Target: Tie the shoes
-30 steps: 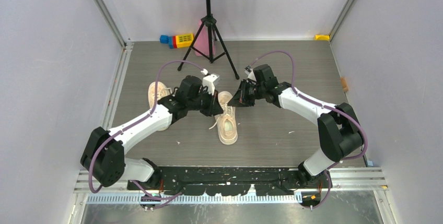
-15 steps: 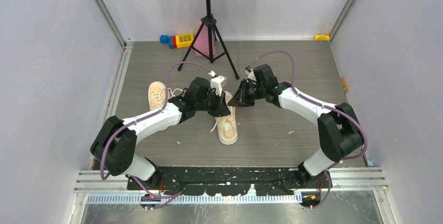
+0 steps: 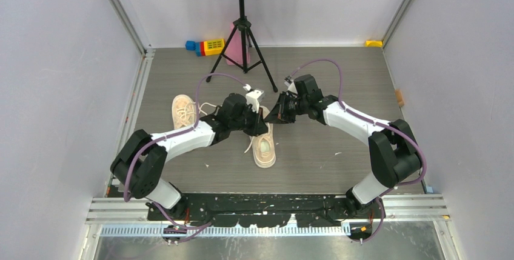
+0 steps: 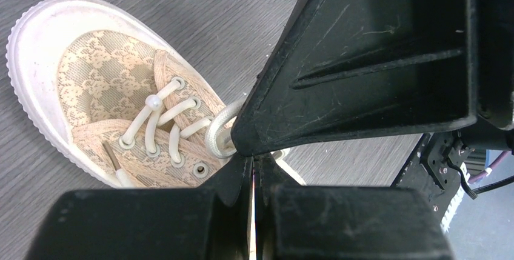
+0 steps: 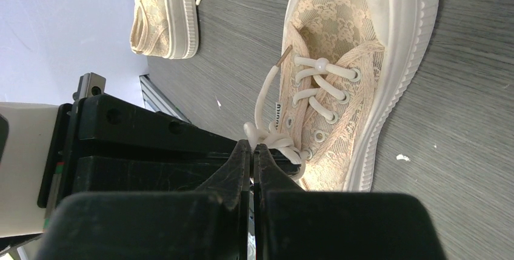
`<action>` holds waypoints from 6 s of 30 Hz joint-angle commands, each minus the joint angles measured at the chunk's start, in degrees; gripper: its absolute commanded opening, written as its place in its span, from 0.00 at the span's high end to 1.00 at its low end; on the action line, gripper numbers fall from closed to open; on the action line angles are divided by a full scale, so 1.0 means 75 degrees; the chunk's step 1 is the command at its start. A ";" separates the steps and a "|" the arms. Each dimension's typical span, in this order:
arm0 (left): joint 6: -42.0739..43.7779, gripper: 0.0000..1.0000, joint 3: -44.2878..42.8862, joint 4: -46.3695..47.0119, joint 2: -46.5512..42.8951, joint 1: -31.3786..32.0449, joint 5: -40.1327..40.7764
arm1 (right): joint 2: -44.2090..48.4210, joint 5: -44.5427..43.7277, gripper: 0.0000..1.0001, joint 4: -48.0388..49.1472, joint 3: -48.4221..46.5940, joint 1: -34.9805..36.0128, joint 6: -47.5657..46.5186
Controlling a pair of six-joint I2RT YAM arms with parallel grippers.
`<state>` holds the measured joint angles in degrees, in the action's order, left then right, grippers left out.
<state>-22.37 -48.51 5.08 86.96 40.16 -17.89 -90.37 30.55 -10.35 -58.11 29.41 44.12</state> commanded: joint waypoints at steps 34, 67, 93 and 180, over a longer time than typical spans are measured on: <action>-0.0561 1.00 0.0682 0.2069 0.1052 -0.0278 -0.1856 | 0.0561 -0.1501 0.85 0.0033 0.0254 -0.0019 0.0948; -0.0643 1.00 0.0421 0.1573 0.1099 -0.0274 -0.2371 | -0.0080 -0.1523 1.00 -0.1079 -0.1189 -0.0025 0.0238; -0.1945 1.00 0.0659 0.3572 0.1845 -0.0640 -0.2772 | 0.1192 -0.1852 0.50 -0.1234 0.0332 -0.0686 0.0058; -0.0193 0.65 0.0579 -0.0394 -0.0885 -0.0703 -0.1221 | 0.0632 0.0045 1.00 0.2256 0.2199 -0.0397 0.1761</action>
<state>-30.17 -40.82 15.33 85.56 34.85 -32.08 -88.12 31.86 10.48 -38.63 25.96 61.08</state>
